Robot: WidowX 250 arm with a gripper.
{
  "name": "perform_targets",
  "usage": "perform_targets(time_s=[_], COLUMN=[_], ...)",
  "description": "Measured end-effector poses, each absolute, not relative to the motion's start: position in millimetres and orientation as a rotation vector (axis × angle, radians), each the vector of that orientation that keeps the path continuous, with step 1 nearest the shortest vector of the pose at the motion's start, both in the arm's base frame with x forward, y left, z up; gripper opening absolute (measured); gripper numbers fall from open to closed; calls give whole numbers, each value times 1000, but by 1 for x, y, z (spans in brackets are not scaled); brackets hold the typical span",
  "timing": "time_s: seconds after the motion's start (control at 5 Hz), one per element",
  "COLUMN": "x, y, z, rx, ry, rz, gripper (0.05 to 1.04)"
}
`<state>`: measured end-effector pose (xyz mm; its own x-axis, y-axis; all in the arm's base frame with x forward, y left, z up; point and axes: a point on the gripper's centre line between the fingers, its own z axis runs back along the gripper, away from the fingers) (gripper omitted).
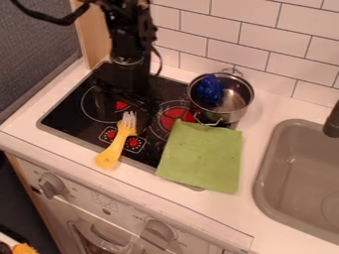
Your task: Moved the brush to the left burner
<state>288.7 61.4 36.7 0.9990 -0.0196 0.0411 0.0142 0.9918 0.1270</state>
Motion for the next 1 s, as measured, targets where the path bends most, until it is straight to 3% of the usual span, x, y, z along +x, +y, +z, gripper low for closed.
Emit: perform_targets(time_s=[0.4, 0.6, 0.8, 1.0], x=[295, 296, 297, 298], y=[62, 62, 62, 62], z=[6, 5, 6, 10], rx=[60, 31, 32, 6], ry=[26, 24, 13, 11], rz=[6, 27, 13, -13], gripper=[1001, 949, 780, 779])
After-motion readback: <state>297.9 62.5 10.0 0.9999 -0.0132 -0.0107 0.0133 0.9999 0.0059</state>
